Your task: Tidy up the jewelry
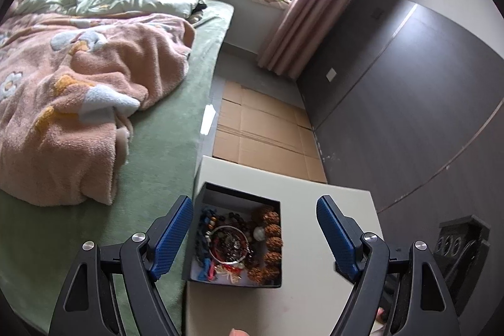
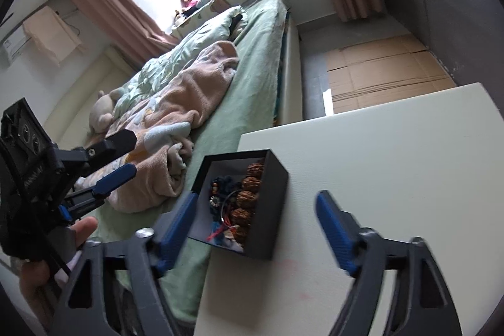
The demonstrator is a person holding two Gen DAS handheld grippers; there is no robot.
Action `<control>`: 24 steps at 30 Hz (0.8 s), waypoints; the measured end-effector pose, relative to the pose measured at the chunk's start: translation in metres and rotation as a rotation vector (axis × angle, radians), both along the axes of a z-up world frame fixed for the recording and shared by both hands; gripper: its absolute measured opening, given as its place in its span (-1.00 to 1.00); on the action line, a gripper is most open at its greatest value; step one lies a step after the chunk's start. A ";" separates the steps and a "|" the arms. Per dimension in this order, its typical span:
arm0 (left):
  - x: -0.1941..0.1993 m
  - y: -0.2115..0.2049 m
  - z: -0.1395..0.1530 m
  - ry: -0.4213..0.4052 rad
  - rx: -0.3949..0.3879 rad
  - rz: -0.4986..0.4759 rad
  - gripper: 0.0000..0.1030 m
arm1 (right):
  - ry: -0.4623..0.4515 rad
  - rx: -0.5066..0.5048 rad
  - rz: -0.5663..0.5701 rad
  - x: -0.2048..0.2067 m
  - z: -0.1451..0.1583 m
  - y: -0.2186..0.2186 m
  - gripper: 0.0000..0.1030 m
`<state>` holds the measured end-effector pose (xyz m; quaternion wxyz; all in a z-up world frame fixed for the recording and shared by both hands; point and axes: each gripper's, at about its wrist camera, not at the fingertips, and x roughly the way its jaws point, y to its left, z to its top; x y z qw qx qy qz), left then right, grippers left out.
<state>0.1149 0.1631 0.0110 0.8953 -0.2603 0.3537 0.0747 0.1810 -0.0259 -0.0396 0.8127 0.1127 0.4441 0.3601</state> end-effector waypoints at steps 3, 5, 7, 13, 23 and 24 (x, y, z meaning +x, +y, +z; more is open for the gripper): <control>0.000 -0.015 0.000 0.014 0.027 -0.032 0.58 | 0.018 -0.009 -0.024 0.000 0.003 -0.017 0.65; 0.000 -0.028 0.000 0.031 0.058 -0.064 0.60 | 0.012 -0.029 -0.044 -0.001 0.004 -0.028 0.70; -0.002 -0.040 -0.001 0.041 0.094 -0.085 0.63 | 0.012 -0.042 -0.064 -0.002 0.005 -0.038 0.85; -0.011 -0.067 -0.002 0.046 0.178 -0.096 0.73 | 0.000 -0.076 -0.095 -0.007 0.013 -0.068 0.88; -0.029 -0.096 0.017 -0.037 0.259 -0.064 0.90 | -0.086 -0.102 -0.112 -0.028 0.037 -0.105 1.00; -0.031 -0.097 0.019 -0.045 0.263 -0.056 0.91 | -0.091 -0.105 -0.111 -0.031 0.038 -0.107 1.00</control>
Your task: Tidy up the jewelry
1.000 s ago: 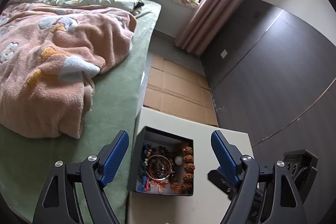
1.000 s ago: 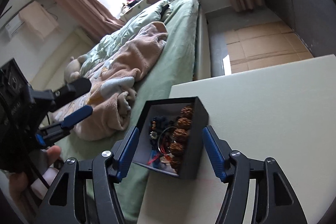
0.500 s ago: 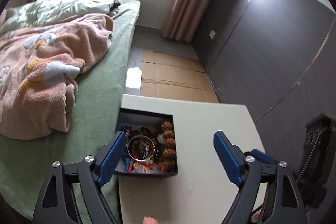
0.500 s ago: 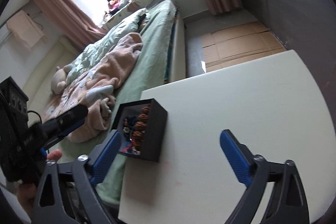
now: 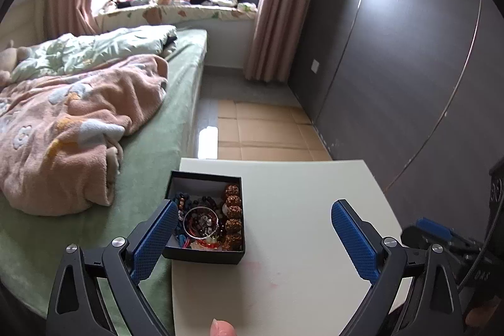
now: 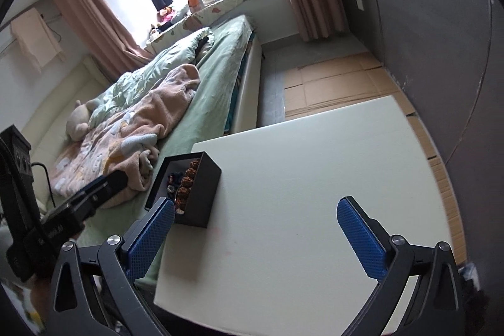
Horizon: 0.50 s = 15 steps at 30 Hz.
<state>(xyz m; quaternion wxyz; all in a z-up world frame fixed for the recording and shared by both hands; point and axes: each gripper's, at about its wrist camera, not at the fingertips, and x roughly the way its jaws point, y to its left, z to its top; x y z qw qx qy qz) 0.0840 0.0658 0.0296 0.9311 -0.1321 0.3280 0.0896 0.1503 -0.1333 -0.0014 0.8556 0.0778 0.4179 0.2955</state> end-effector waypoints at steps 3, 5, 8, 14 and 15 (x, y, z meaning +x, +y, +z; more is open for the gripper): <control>-0.009 -0.007 0.006 -0.028 0.014 0.007 0.99 | -0.008 -0.013 0.007 -0.007 0.002 -0.007 1.00; -0.015 -0.011 0.008 -0.053 0.023 0.015 0.99 | -0.011 -0.026 0.007 -0.011 0.003 -0.011 1.00; -0.024 -0.015 0.011 -0.083 0.030 0.026 0.99 | -0.018 -0.042 -0.001 -0.017 0.004 -0.016 1.00; -0.041 -0.019 0.015 -0.099 0.059 0.060 0.99 | -0.039 -0.050 -0.019 -0.033 0.011 -0.023 1.00; -0.043 -0.020 0.016 -0.100 0.066 0.061 0.99 | -0.038 -0.050 -0.025 -0.034 0.012 -0.024 1.00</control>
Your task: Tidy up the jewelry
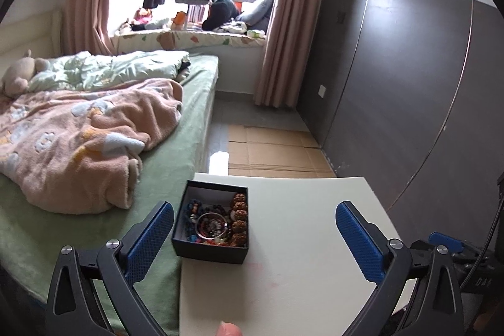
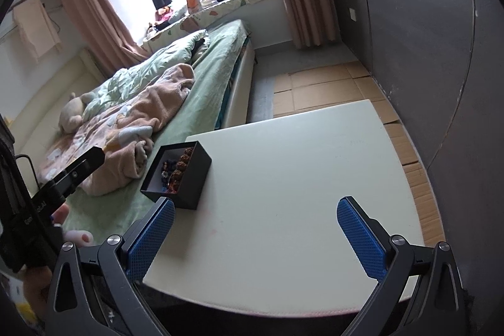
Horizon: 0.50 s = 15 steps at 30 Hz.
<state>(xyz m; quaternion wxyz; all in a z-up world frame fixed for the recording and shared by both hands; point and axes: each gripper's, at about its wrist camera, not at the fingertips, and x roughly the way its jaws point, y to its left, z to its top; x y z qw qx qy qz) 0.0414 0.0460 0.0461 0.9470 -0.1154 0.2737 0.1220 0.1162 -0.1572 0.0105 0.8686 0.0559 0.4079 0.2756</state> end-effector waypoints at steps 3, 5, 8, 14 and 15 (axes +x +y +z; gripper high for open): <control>-0.008 -0.004 0.003 0.000 0.019 -0.009 0.99 | 0.010 0.006 -0.007 -0.005 0.002 -0.004 1.00; -0.013 -0.007 0.005 0.005 0.024 -0.017 0.99 | 0.003 -0.001 -0.008 -0.009 0.003 -0.004 1.00; -0.018 -0.010 0.008 -0.006 0.035 -0.025 0.99 | -0.004 -0.017 -0.015 -0.015 0.005 -0.004 1.00; -0.023 -0.012 0.010 -0.013 0.036 -0.028 0.99 | -0.006 -0.020 -0.018 -0.020 0.006 -0.004 1.00; -0.023 -0.012 0.009 -0.013 0.034 -0.029 0.99 | -0.004 -0.020 -0.019 -0.021 0.006 -0.004 1.00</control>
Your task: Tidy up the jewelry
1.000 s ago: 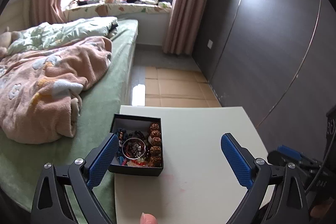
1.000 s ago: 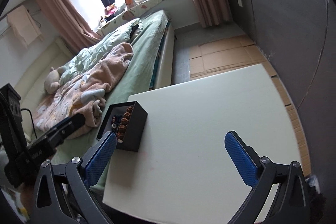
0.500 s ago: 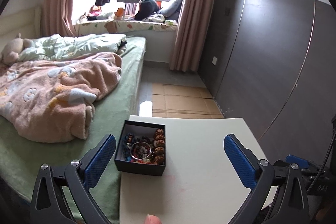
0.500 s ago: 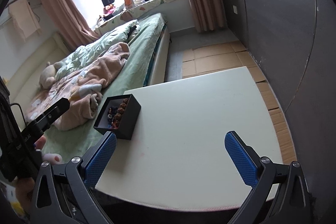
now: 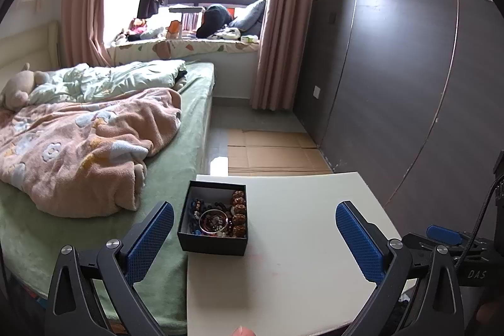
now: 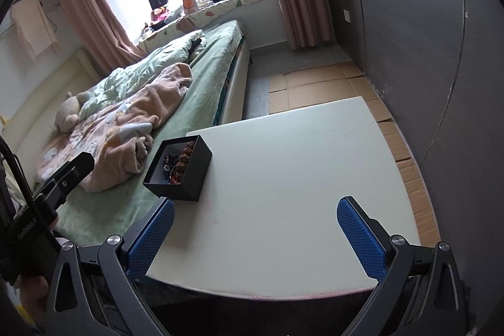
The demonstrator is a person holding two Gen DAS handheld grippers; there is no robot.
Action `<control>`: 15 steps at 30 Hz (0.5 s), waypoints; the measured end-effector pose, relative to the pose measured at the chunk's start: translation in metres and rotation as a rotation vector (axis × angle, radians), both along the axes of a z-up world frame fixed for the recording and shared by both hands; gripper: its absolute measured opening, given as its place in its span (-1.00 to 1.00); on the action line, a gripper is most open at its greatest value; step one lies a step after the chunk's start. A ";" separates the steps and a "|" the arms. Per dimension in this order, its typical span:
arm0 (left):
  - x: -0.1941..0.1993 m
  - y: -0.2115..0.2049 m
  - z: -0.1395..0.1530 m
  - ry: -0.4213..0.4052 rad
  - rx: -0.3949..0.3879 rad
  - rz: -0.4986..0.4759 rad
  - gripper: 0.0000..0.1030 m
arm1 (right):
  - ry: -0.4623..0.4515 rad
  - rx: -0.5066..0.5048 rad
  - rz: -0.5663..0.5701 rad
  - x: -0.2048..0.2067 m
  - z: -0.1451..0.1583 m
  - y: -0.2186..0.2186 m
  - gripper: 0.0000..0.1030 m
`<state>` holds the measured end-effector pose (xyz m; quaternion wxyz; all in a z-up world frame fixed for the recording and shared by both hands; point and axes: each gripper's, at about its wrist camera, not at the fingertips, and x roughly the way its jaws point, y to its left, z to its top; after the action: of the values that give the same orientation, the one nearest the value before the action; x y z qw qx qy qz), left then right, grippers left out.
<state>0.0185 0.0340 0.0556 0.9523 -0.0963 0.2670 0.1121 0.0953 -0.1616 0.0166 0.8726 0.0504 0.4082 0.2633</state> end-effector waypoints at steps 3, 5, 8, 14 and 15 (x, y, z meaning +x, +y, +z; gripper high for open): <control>-0.002 -0.002 0.000 -0.003 0.001 0.000 0.99 | 0.004 -0.007 -0.001 -0.001 0.000 0.000 1.00; -0.003 -0.001 0.001 -0.007 0.002 0.002 0.99 | 0.004 -0.014 -0.004 -0.003 0.000 -0.001 1.00; -0.003 -0.002 0.001 -0.004 0.003 0.008 0.99 | 0.005 -0.014 -0.007 -0.004 0.001 -0.003 1.00; -0.002 -0.002 -0.001 0.003 -0.001 0.009 0.99 | 0.015 -0.022 -0.005 -0.002 0.000 -0.006 1.00; -0.001 -0.003 -0.001 0.003 0.002 0.009 0.99 | 0.016 -0.024 -0.006 -0.002 0.001 -0.006 1.00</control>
<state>0.0170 0.0311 0.0546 0.9514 -0.0965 0.2680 0.1169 0.0936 -0.1679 0.0171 0.8707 0.0433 0.4179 0.2556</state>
